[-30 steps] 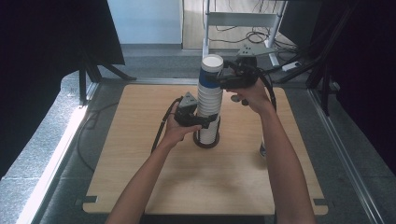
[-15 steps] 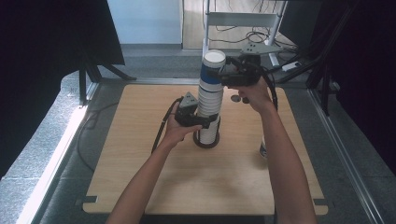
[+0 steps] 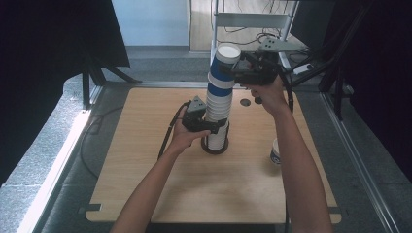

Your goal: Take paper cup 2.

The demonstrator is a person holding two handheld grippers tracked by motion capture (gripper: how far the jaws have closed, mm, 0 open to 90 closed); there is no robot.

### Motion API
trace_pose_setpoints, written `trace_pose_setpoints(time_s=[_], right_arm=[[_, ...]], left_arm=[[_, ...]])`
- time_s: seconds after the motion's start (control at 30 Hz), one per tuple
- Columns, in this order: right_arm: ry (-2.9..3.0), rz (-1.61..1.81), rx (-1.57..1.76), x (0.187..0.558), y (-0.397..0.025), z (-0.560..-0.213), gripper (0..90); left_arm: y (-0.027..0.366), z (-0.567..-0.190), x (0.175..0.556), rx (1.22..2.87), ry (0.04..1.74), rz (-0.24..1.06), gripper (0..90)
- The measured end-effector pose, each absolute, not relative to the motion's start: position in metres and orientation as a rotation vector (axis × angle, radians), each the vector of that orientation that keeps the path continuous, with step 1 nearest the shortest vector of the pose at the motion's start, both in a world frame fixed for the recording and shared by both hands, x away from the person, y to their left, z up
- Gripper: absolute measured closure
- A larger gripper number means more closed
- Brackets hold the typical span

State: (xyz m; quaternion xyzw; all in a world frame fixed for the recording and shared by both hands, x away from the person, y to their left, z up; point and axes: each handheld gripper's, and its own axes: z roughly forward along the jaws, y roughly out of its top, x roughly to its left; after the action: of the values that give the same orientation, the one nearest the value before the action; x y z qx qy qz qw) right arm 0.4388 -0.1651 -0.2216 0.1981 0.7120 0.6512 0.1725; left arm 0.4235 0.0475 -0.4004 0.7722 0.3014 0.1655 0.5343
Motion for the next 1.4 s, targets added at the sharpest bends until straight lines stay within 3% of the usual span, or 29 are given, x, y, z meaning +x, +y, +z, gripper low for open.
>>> trace_pose_setpoints(time_s=[0.4, 0.67, 1.07, 1.4], right_arm=[[1.929, 1.875, 0.517, 0.415, -0.184, -0.194, 27.3], [1.927, 1.891, 0.47, 0.391, -0.199, -0.193, 27.4], [1.948, 1.912, 0.412, 0.36, -0.211, -0.21, 27.3], [1.97, 1.947, 0.387, 0.342, -0.217, -0.247, 27.3]], left_arm=[[0.049, -0.401, 0.423, 1.843, 0.721, 0.393, 12.7], [0.05, -0.401, 0.423, 1.84, 0.725, 0.388, 12.6], [0.05, -0.4, 0.421, 1.842, 0.733, 0.385, 12.2], [0.058, -0.394, 0.415, 1.815, 0.711, 0.357, 8.7]])
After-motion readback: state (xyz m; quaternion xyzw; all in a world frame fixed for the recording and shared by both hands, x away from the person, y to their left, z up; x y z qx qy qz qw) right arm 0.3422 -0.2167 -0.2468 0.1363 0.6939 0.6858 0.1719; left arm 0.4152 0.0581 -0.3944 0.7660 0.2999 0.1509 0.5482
